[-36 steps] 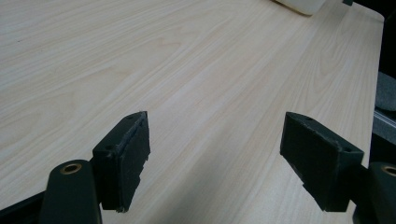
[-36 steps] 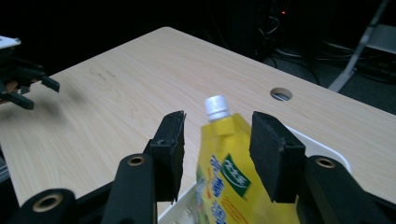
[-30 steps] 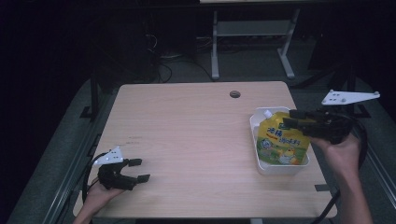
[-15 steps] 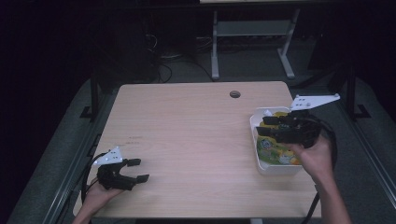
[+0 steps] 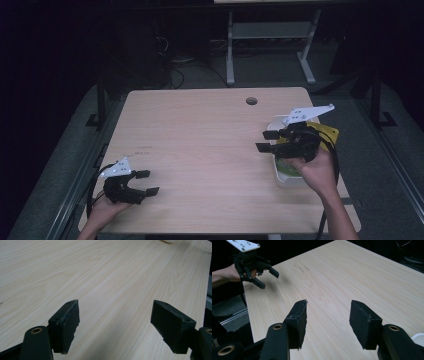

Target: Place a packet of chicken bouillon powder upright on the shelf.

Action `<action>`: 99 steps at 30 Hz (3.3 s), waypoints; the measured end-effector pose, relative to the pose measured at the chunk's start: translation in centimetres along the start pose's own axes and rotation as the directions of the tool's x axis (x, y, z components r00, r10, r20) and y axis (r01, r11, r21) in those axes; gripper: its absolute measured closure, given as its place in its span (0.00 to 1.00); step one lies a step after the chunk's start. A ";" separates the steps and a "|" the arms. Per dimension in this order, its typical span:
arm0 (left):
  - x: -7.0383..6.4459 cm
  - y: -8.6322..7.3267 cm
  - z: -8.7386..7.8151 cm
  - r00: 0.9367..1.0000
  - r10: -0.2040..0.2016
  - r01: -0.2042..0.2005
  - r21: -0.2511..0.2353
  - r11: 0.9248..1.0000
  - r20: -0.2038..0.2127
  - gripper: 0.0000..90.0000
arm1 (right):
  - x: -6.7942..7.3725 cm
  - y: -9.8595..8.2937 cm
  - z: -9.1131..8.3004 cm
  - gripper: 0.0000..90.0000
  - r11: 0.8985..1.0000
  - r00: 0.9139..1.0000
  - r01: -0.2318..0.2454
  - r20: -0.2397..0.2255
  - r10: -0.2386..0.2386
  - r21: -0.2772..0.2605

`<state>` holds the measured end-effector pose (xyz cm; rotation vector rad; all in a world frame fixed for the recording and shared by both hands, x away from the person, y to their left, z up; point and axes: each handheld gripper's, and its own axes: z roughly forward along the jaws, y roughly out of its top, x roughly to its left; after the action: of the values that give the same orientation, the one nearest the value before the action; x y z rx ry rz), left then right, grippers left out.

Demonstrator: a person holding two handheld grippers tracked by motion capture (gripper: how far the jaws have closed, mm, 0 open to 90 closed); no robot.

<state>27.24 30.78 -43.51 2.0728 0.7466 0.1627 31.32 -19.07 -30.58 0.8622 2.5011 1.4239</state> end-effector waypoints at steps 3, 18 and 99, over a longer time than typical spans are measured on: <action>0.0 0.0 0.0 1.000 0.002 -0.002 0.004 1.000 -0.002 0.25 | 0.3 0.1 0.7 0.51 1.000 1.000 0.004 -0.007 -0.004 0.008; 0.0 0.0 0.0 1.000 0.003 -0.003 0.004 1.000 -0.006 0.25 | 2.4 0.7 4.5 0.47 0.998 0.997 0.036 -0.068 -0.032 0.057; -0.5 -0.3 0.9 0.999 0.030 -0.029 0.054 0.998 -0.014 0.23 | 5.9 -7.1 15.3 0.36 0.980 0.963 0.020 -0.268 0.035 0.200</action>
<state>27.05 30.04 -44.19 2.1368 0.7373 0.1762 29.43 -7.28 -43.81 0.7525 2.8894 1.3934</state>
